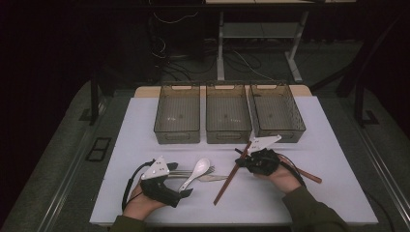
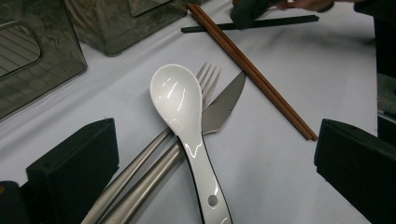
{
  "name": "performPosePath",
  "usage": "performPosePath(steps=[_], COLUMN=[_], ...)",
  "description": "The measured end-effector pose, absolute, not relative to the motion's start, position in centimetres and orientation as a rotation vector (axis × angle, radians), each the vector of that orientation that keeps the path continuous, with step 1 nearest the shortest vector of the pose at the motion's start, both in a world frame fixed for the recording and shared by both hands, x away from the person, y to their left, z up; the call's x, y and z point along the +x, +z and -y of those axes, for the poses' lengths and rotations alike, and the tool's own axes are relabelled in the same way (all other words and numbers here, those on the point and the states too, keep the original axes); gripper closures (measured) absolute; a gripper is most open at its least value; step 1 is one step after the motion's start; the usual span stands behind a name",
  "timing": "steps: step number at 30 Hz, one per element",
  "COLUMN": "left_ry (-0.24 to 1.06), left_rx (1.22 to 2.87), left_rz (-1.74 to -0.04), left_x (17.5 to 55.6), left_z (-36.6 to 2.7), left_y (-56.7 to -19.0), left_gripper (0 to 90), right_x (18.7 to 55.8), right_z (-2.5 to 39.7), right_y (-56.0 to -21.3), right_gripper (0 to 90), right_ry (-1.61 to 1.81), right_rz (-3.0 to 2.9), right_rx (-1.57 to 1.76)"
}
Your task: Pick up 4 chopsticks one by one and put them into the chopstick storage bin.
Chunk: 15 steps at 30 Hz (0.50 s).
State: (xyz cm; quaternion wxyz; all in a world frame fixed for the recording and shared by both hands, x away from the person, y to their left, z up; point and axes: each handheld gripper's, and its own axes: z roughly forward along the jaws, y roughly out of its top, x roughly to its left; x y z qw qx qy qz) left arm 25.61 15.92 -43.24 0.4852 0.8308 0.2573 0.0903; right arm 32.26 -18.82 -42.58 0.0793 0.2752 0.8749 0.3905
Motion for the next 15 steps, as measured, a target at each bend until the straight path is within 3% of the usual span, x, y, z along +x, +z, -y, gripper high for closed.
performPosePath(steps=[15], left_ry=[0.214], left_rx=[2.023], left_rz=[-0.623], left_x=[25.6], left_z=[-15.9], left_y=[-43.3], left_gripper=[0.0], right_x=[37.9], right_z=[19.2], right_y=[-43.1], right_gripper=[89.0], right_ry=[0.979], right_rz=[-2.543], right_rx=[0.987])
